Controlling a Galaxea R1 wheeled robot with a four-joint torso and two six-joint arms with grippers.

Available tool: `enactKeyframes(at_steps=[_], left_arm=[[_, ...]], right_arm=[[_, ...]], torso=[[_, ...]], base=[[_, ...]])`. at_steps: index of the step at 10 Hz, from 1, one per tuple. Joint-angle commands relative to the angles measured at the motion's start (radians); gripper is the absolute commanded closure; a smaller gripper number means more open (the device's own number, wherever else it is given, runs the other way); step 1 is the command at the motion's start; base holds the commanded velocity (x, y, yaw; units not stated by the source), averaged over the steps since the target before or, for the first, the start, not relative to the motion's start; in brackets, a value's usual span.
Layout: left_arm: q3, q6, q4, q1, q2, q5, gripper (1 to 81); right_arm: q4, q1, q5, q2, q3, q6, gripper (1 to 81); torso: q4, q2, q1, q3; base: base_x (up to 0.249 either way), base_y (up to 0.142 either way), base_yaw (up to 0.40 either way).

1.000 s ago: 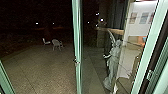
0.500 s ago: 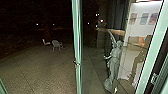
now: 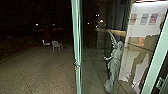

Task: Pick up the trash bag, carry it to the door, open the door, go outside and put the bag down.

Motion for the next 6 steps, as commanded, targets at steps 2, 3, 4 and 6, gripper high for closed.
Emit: enactKeyframes(at_steps=[2,3,4,6], left_arm=[[-0.003,0.003,-0.008,-0.062,-0.005,0.049,81.1],[-0.003,0.003,-0.008,-0.063,-0.005,0.051,81.1],[-0.003,0.003,-0.008,-0.063,-0.005,0.05,81.1],[-0.003,0.003,-0.008,-0.063,-0.006,0.049,81.1]], right_arm=[[0.001,0.053,-0.045,0.009,0.008,-0.005,1.0],[0.001,0.053,-0.044,0.009,0.008,-0.005,1.0],[0.001,0.053,-0.045,0.009,0.008,-0.005,1.0],[0.003,0.053,-0.044,0.009,0.008,-0.005,1.0]], torso=[[0.0,0.0,0.001,0.0],[0.0,-0.001,0.0,0.0],[0.0,-0.001,0.0,0.0],[0.0,0.0,0.001,0.0]], base=[[0.085,0.0,0.0],[0.085,0.0,0.0],[0.085,0.0,0.0],[0.085,0.0,0.0]])
